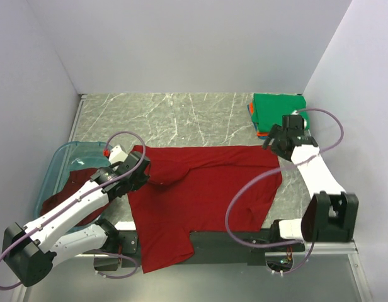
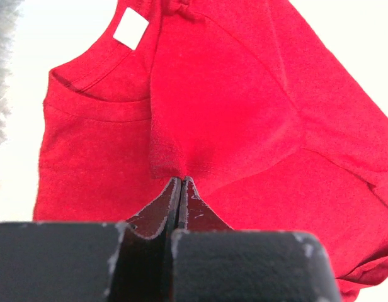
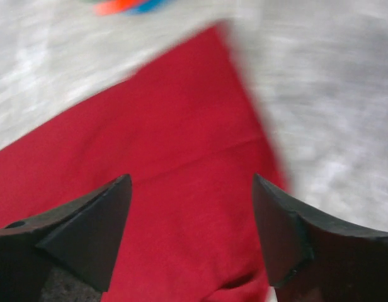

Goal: Fold and stack the t-shirts
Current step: Fold the tshirt

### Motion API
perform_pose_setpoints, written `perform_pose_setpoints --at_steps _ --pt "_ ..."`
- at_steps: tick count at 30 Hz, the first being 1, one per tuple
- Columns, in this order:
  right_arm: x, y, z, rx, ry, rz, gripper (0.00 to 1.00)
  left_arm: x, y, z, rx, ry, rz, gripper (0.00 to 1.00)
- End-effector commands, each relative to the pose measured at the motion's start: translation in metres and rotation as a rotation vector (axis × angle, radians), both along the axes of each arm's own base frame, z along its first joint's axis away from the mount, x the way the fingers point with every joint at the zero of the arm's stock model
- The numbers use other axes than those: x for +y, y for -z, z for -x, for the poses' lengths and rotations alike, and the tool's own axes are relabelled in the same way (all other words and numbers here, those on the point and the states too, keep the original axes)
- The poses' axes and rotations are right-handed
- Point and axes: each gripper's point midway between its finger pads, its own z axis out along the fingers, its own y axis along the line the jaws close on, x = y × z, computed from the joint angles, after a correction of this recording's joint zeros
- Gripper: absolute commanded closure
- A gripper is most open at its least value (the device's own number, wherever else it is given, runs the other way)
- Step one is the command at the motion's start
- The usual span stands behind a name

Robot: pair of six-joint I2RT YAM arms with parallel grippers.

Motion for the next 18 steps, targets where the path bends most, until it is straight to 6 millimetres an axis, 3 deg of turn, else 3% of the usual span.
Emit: perform_pose_setpoints --at_steps 1,3,4,6,9,11,12,14,15,17,18 --pt "0.087 -0.04 -0.007 -0.202 -0.356 -0.153 0.16 -0.01 -0.008 -0.012 -0.049 0.025 0.019 0.99" --pt "0.119 -0.053 -0.001 -0.257 -0.472 -0.159 0.16 -0.012 -0.009 -0.018 -0.061 0.026 0.001 1.0" --pt "0.148 -0.053 0.009 -0.26 -0.56 -0.179 0.16 -0.014 -0.014 -0.025 -0.083 0.024 0.0 0.99" --pt "0.178 -0.059 0.018 -0.297 -0.657 -0.23 0.16 -0.013 -0.015 -0.037 -0.101 0.018 -0.023 0.99" --pt "0.236 -0.057 0.045 -0.298 -0.882 -0.321 0.16 -0.009 -0.021 -0.066 -0.119 0.009 -0.032 0.99" --pt "0.257 -0.053 0.054 -0.282 -0.958 -0.335 0.16 -0.004 -0.018 -0.083 -0.118 0.002 -0.044 0.99" --pt "0.277 -0.042 0.066 -0.237 -1.019 -0.333 0.16 0.003 -0.021 -0.094 -0.134 -0.017 -0.04 0.99" --pt "0.294 -0.04 0.068 -0.223 -1.051 -0.289 0.16 0.001 -0.017 -0.106 -0.129 0.022 -0.046 0.99" --pt "0.308 -0.025 0.077 -0.172 -1.09 -0.272 0.16 0.003 -0.025 -0.118 -0.155 0.012 -0.034 0.99" --pt "0.324 -0.022 0.077 -0.168 -1.103 -0.257 0.16 0.003 -0.016 -0.128 -0.122 0.029 -0.056 0.99" --pt "0.338 -0.011 0.084 -0.137 -1.131 -0.257 0.16 0.004 -0.02 -0.136 -0.129 0.026 -0.056 0.99"
